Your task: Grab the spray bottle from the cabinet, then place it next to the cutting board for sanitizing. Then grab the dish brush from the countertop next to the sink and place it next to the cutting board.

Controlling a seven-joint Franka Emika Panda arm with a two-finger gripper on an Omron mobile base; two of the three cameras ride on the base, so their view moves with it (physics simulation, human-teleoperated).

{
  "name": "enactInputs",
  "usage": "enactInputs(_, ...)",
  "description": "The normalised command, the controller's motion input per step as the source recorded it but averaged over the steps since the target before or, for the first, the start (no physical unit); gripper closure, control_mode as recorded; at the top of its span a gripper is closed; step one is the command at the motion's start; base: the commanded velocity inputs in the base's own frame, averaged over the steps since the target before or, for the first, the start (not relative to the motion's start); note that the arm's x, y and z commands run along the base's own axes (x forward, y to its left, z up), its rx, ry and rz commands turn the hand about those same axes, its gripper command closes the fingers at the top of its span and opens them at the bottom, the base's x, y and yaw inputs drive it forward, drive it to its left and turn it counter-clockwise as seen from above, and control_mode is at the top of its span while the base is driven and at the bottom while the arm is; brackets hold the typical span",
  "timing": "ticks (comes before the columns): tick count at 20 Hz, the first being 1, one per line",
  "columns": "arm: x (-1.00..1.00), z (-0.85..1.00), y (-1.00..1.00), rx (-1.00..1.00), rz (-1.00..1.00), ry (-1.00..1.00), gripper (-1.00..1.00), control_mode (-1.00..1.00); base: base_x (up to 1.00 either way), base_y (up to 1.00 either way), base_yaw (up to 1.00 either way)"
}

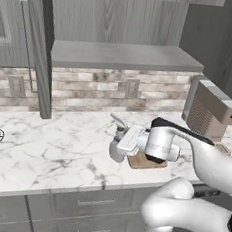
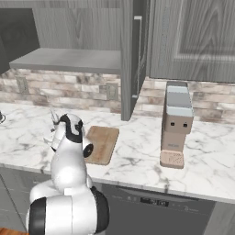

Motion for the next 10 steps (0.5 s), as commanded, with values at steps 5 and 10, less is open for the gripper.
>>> enactInputs(5,0.00,-0.19,0.00,0.00,0.00,0.00,1.00,-1.00,0.00,0.00,0.00)
enactInputs(10,0.00,-0.11,0.00,0.00,0.00,0.00,1.00,-1.00,0.00,0.00,0.00)
